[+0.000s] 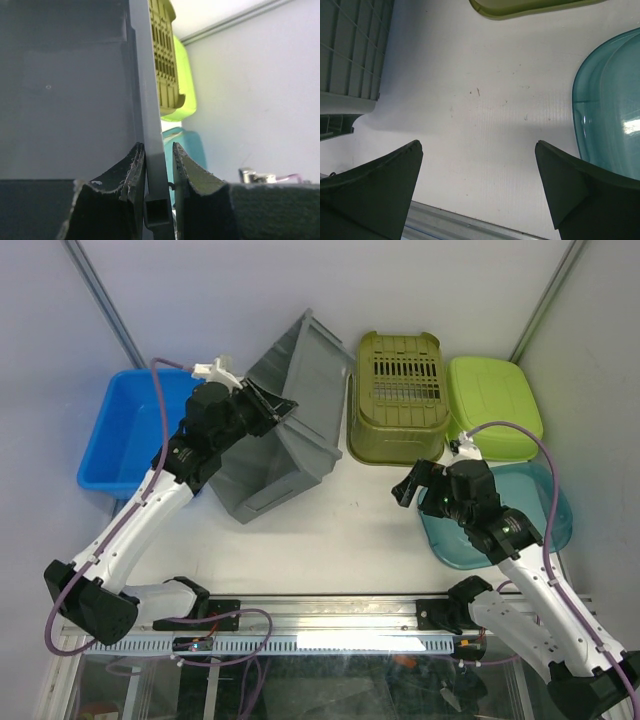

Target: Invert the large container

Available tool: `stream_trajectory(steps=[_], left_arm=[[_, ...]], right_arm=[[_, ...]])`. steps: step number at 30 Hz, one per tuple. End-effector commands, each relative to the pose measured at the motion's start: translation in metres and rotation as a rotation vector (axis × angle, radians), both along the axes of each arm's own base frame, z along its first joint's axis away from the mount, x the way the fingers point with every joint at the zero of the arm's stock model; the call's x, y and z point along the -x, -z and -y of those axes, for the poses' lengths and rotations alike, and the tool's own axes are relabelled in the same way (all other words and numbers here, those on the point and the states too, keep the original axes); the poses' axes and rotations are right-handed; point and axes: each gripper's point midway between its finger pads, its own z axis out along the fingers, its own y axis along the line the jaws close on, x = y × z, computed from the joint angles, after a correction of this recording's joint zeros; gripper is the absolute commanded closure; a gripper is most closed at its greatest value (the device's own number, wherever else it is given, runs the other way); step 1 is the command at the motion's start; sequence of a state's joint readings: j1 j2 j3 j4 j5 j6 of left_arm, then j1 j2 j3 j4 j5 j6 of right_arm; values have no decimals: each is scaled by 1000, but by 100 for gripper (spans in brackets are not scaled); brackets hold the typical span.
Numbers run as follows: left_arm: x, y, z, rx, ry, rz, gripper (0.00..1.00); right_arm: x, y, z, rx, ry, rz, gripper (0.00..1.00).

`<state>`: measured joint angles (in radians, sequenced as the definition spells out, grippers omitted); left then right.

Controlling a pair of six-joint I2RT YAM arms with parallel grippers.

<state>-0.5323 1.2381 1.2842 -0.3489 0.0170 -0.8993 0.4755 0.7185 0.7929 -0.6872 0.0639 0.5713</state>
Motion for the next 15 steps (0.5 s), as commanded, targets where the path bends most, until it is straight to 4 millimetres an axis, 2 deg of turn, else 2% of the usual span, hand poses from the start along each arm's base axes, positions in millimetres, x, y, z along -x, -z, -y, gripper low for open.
stream_trajectory(steps=[1,5,6,10,15], left_arm=[[14,-89,-12,344,56,210,100],[16,-88,-27,488,60,193,100],[15,-80,-30,520,59,170,100],[12,-72,-41,652,67,122,100],[8,-62,-49,734,50,83,100]], right_arm=[[-6,-18,-2,-28,8,52,1],[-9,-19,-3,-21,6,56,1],[-9,-19,-3,-21,6,57,1],[-10,-16,-4,-20,-1,50,1],[-9,-16,-6,-27,-6,49,1]])
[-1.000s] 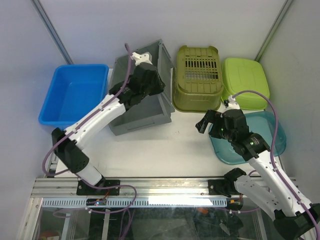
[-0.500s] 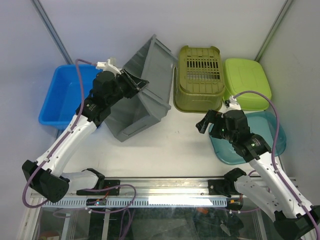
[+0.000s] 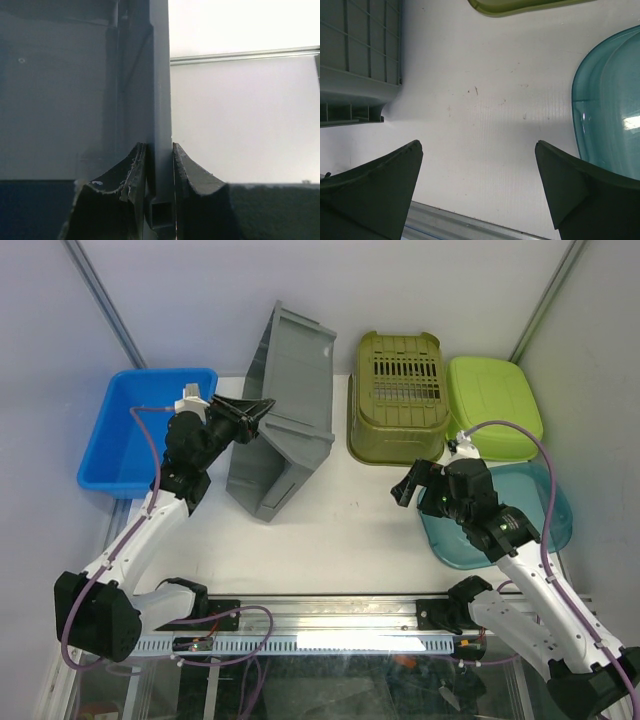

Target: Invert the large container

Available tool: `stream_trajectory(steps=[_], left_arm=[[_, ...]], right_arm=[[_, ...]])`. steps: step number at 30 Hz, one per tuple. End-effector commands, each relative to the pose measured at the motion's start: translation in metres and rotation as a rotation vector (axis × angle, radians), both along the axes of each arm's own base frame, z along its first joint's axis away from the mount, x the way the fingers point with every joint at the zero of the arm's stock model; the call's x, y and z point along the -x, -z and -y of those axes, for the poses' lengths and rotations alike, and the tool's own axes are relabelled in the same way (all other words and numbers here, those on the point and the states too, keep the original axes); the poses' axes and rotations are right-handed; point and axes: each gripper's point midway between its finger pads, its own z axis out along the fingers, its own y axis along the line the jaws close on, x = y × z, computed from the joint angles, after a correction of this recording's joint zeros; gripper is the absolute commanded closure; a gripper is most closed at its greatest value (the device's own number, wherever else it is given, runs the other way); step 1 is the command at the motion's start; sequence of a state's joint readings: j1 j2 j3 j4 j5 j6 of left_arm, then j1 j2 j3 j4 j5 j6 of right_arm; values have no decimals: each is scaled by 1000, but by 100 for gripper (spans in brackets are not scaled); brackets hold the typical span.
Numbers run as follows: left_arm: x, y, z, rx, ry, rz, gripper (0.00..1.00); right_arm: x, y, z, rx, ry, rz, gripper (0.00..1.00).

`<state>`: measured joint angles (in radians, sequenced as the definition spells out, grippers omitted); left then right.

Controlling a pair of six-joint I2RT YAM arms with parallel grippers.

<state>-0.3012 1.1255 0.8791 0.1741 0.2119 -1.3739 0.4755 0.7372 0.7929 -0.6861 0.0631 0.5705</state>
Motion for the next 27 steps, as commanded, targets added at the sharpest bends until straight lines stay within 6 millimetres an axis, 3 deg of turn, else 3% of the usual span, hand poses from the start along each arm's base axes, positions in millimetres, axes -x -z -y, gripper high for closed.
stream_trajectory(steps=[1,6,13,17,19,20,27], left_arm=[[25,-68,0,230,91,157,100],[27,-58,-10,400,121,127,100],[24,-40,-7,421,154,72,97],[20,-25,-12,331,85,32,40],[20,-16,-20,277,27,14,21],[19,-11,-26,246,-10,-4,15],[12,-4,-60,-137,-197,-29,2]], right_arm=[[-7,-21,-4,-35,-3,68,1],[-6,-20,-3,-33,1,67,1],[-7,-19,-6,-42,-9,66,1],[-6,-20,-4,-41,-5,69,1],[-5,-20,-4,-37,-5,69,1],[-5,-19,-3,-36,-4,68,1],[-4,-17,-5,-41,-12,65,1]])
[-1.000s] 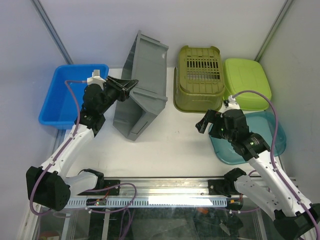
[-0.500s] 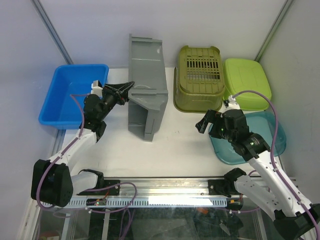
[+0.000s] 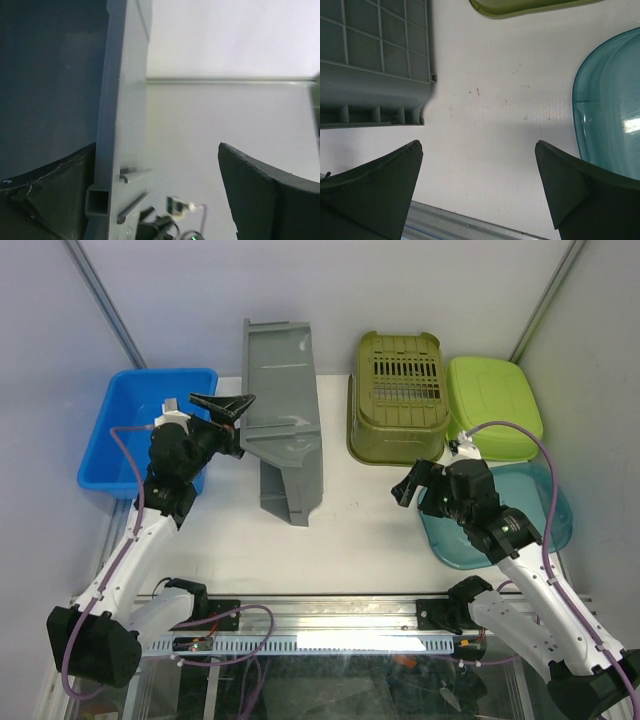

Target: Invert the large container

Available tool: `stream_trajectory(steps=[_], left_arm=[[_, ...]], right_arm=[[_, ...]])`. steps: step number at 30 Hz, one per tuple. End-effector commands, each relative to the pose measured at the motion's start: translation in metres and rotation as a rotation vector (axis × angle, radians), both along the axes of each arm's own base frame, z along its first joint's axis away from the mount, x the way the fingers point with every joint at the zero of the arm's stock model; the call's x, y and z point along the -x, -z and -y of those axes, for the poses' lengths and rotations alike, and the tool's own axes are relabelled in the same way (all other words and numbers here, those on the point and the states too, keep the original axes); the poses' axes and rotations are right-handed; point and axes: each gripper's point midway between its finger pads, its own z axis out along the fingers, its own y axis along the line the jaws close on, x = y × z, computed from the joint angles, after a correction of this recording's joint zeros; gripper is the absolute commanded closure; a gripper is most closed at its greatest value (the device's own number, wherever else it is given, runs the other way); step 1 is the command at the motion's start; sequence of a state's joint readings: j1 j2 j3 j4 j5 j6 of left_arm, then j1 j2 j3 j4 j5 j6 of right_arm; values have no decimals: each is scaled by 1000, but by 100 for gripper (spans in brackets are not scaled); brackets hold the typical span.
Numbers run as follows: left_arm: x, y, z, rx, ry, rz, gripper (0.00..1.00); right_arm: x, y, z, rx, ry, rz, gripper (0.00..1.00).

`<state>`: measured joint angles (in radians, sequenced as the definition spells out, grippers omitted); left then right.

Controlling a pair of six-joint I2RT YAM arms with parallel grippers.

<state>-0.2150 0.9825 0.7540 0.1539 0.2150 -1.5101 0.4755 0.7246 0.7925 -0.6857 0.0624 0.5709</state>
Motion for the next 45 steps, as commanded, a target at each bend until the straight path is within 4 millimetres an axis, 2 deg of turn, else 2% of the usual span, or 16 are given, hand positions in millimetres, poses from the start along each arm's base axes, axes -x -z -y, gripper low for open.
stream_trajectory(steps=[1,5,9,17,22,29,34,39,41,42,45], left_arm=[[-7,-10,-27,-332,-119,-1,1],[-17,1,-47,-581,-171,-52,1],[-23,11,-60,-751,-183,-64,1],[-36,9,-78,-1019,-190,-7,1],[-50,-3,-83,-1171,-165,45,1],[-75,2,-86,-1329,-126,54,2],[-79,11,-88,-1434,-112,45,18],[-80,20,-87,-1472,-100,33,42],[-79,23,-87,-1474,-93,30,61],[-79,25,-86,-1474,-88,28,69],[-79,29,-84,-1456,-78,21,85]], right_arm=[[-5,-14,-6,-36,-14,53,1],[-7,-14,-9,-45,-23,54,1],[-5,-11,-8,-46,-22,51,1],[-6,-11,-7,-39,-21,49,1],[-7,-10,-10,-45,-25,44,1],[-6,-11,-11,-53,-24,39,1],[-6,-11,-11,-59,-23,37,1],[-11,-17,-23,-99,-58,43,1],[-11,-29,-43,-161,-153,85,4],[-8,-41,-59,-216,-241,141,4],[9,-73,-103,-346,-479,358,10]])
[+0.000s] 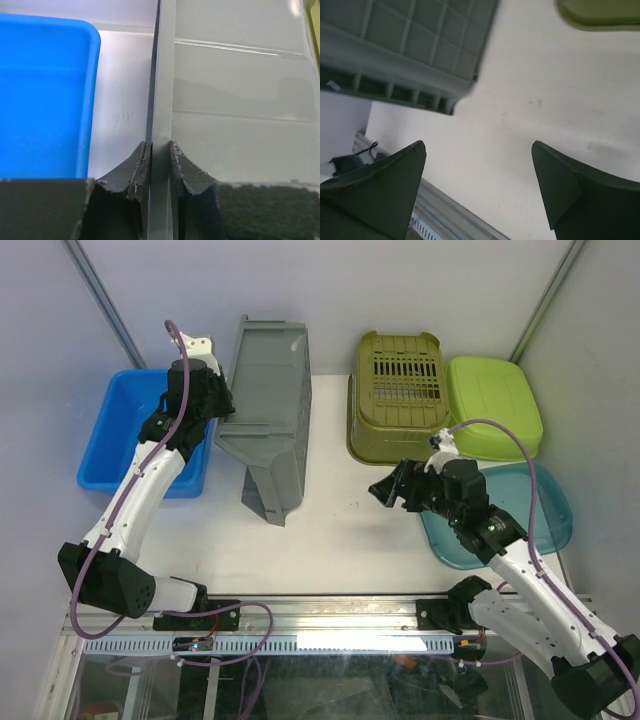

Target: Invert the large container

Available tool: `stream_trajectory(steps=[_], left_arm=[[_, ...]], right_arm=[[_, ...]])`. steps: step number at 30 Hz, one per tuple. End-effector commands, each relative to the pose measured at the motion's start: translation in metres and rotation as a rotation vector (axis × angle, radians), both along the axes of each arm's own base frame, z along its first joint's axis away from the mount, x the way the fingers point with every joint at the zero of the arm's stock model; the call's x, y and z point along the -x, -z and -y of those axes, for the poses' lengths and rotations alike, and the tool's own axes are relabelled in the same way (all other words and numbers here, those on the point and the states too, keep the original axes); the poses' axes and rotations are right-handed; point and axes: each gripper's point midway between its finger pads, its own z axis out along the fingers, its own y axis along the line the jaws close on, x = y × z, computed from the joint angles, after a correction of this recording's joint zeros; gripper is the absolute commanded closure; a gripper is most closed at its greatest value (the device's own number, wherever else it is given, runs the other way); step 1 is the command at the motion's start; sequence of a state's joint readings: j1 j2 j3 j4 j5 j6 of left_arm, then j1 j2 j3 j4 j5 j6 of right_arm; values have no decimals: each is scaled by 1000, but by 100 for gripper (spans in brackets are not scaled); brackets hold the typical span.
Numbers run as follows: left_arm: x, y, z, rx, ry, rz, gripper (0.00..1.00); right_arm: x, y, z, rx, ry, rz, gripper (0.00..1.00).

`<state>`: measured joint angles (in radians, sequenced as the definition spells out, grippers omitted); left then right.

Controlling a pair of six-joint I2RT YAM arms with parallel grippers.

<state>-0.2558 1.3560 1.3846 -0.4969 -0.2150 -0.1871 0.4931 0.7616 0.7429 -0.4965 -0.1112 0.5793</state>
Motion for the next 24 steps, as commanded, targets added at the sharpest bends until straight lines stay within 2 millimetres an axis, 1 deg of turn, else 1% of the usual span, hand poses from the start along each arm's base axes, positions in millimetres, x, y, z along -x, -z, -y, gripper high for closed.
stream_trajectory(steps=[1,3,5,6,7,8,9,10,12,13,15,17,22,24], left_arm=[[0,1,-8,-33,-17,-8,87],[0,3,-3,-15,-2,-15,88],[1,7,-1,-3,3,-25,90],[1,8,0,4,4,-30,92],[1,9,0,6,4,-36,93],[1,11,0,9,4,-41,93],[2,12,1,13,5,-48,95],[3,15,2,16,5,-57,96],[4,17,4,28,14,-72,100],[5,17,5,33,19,-78,100],[7,19,6,41,21,-88,100],[10,20,7,41,30,-98,100],[16,20,7,33,42,-114,100],[18,20,6,28,43,-118,100]], right_arm=[[19,-71,-71,-254,-345,392,12],[27,-83,-90,-285,-409,534,15],[31,-90,-113,-272,-445,646,17],[32,-85,-131,-243,-473,671,18],[41,-81,-151,-223,-517,697,18],[44,-77,-166,-190,-542,732,17],[52,-76,-182,-182,-582,780,15],[58,-80,-195,-188,-601,855,14],[60,-75,-215,-183,-600,917,12],[58,-70,-224,-184,-601,930,12],[53,-63,-240,-187,-599,939,13],[48,-54,-251,-180,-594,953,15],[31,-35,-265,-137,-546,980,17],[27,-31,-270,-129,-535,999,17]])
